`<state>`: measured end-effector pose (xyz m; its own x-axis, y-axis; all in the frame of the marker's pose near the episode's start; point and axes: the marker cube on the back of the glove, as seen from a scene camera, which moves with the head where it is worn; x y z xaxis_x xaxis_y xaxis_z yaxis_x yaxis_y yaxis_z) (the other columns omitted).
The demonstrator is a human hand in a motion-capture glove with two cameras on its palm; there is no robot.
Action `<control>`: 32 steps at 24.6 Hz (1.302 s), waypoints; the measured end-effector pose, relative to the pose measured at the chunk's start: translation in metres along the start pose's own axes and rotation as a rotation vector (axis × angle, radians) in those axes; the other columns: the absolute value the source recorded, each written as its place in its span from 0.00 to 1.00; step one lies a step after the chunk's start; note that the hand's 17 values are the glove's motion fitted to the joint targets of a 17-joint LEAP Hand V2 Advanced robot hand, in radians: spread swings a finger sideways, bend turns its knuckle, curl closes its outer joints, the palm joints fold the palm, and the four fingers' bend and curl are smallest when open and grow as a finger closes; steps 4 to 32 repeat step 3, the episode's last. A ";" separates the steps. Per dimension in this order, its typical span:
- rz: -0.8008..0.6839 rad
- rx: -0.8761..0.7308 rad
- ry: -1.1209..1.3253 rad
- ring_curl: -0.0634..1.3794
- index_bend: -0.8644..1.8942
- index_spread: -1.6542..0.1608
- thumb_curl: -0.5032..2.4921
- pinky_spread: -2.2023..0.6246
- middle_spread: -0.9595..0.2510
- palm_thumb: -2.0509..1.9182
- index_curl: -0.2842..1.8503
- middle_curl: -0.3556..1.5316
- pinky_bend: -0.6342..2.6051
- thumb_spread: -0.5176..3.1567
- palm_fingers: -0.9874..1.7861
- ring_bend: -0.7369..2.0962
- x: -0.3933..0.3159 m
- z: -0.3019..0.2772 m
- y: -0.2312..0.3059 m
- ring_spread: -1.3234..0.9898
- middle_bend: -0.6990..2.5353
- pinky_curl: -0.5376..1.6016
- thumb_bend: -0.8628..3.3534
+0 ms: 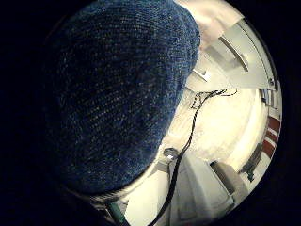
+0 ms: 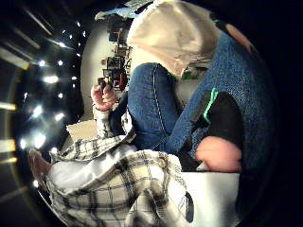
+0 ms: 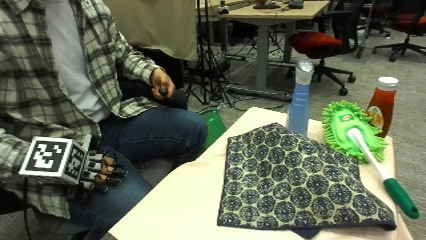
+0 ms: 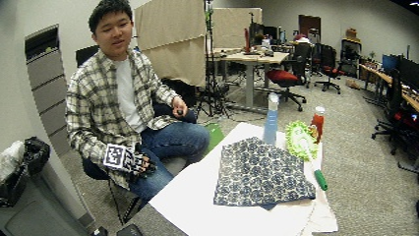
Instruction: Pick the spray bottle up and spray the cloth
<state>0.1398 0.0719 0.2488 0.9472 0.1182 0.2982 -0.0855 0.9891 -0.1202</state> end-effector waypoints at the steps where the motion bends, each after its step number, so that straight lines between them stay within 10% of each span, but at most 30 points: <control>1: 0.000 0.003 -0.001 0.23 0.42 0.74 0.36 0.83 0.75 0.70 0.32 0.34 0.24 0.54 0.42 0.34 0.000 0.000 0.000 0.57 0.27 0.38 0.20; 32: 0.000 0.009 -0.003 0.24 0.42 0.74 0.35 0.83 0.75 0.70 0.32 0.34 0.24 0.54 0.42 0.34 0.000 -0.001 0.000 0.57 0.27 0.38 0.20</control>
